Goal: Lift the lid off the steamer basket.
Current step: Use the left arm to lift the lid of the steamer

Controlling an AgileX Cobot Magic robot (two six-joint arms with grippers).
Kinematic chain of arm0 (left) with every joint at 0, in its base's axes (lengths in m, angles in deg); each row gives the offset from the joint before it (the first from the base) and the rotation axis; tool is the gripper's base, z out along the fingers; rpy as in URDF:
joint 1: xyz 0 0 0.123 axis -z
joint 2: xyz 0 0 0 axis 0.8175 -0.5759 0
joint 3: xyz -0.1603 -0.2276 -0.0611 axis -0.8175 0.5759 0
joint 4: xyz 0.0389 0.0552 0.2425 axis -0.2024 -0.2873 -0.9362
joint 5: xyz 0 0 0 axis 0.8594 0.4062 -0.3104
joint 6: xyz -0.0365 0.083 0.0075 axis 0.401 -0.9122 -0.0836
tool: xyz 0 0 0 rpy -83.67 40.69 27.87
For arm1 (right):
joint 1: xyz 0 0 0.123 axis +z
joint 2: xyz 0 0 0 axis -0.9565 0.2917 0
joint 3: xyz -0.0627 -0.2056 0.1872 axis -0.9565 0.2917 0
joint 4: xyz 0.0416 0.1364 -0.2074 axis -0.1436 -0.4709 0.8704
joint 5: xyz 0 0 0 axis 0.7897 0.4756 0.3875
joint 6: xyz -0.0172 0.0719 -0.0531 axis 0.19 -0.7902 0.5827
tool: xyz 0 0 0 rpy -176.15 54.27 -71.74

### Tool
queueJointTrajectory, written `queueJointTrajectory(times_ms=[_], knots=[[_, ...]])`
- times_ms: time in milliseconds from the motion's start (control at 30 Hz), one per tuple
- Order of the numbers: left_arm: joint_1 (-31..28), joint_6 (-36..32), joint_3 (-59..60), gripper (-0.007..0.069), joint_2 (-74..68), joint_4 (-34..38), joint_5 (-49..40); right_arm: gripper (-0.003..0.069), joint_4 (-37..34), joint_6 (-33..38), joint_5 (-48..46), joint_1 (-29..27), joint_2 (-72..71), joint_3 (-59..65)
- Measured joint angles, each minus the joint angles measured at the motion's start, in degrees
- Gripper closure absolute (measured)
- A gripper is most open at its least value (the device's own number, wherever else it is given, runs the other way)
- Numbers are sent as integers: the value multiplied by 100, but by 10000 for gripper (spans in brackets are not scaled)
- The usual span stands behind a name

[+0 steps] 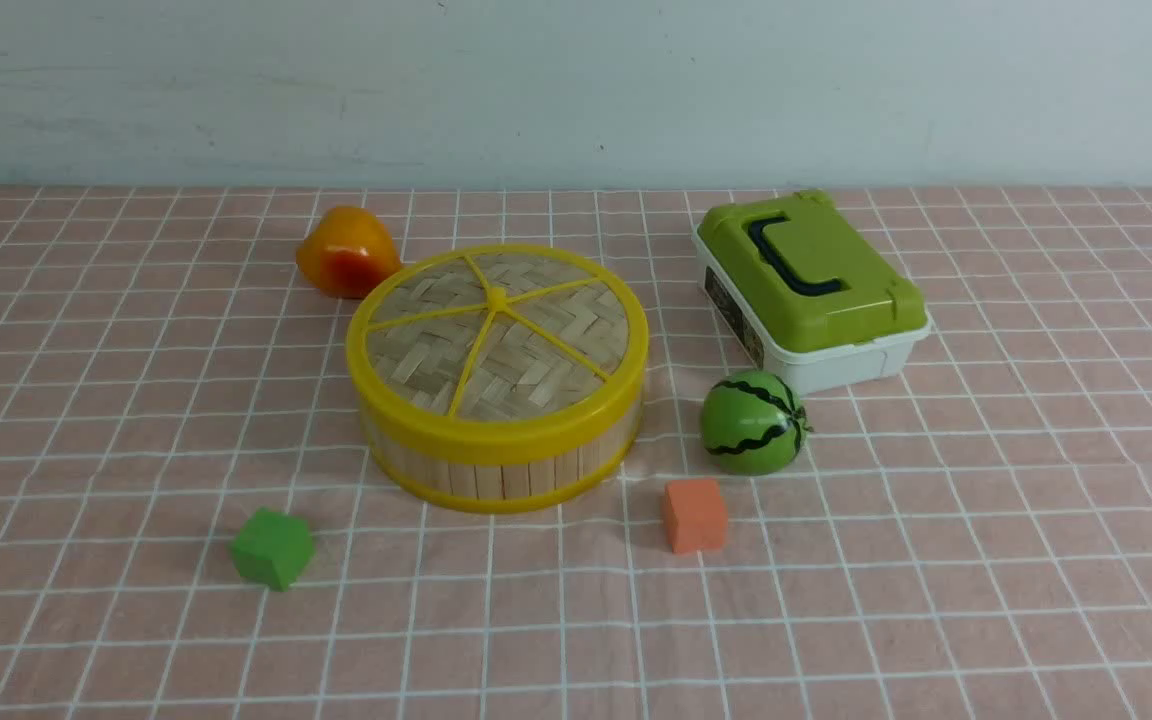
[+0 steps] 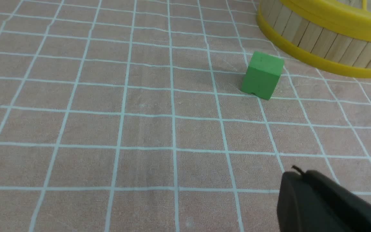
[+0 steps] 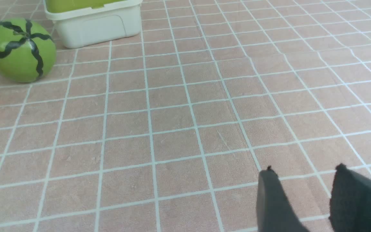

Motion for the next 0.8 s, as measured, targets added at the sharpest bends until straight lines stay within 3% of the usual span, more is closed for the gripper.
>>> queueJointTrajectory(times_ms=[800], knots=[[0,0,0,611,0,0,0,417,0,0,0,0,0,0]])
